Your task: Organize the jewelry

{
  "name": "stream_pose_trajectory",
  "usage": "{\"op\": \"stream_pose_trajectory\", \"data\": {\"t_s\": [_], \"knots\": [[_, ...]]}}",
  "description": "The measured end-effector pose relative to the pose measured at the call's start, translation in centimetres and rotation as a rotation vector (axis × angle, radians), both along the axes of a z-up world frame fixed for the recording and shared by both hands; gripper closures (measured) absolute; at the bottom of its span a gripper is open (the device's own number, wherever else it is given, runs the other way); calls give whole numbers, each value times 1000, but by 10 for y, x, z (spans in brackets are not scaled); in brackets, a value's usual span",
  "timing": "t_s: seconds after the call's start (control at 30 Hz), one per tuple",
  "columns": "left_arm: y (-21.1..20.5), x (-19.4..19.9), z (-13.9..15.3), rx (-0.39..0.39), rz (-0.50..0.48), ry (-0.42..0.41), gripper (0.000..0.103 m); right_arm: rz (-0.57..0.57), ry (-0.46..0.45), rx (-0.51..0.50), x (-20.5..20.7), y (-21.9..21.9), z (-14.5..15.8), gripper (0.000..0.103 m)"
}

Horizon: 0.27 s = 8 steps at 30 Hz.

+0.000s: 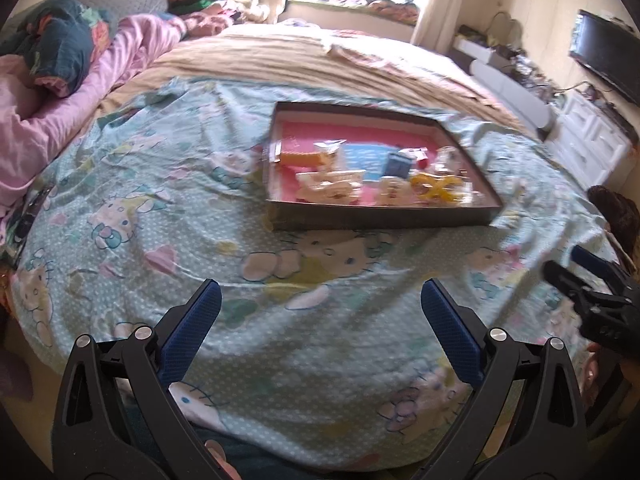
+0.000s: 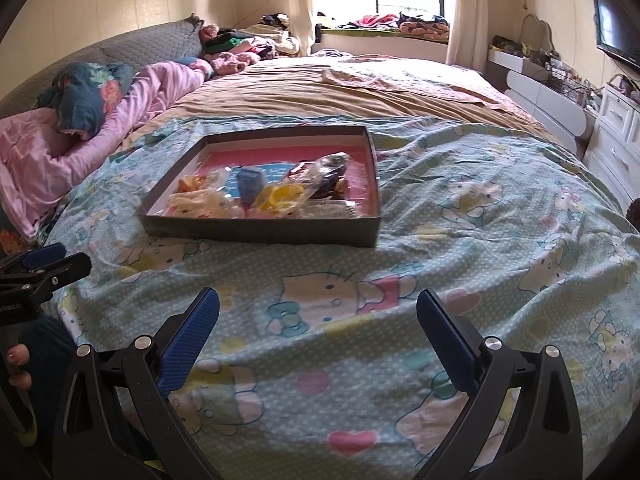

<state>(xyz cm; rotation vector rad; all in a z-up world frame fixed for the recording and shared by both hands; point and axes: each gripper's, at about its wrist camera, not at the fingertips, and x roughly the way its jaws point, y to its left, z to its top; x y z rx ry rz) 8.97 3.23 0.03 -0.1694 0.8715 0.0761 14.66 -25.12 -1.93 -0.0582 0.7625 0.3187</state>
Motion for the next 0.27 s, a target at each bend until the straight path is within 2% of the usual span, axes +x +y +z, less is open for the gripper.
{"op": "stream_pose_trajectory", "data": {"t_s": [0.1,0.17,0.23,0.27], "knots": [[39,27,-11,-25,92,70,9,-114,-15,-73,30,-30,-8,5],[80,50,-19,-46,188,111,9,-229,0,-104,61,-68,-18,5],[116,69,-25,-25,277,119,9,-343,22,-133,89,-106,-30,5],[134,80,-30,5,321,134,9,-343,22,-133,89,-106,-30,5]]}}
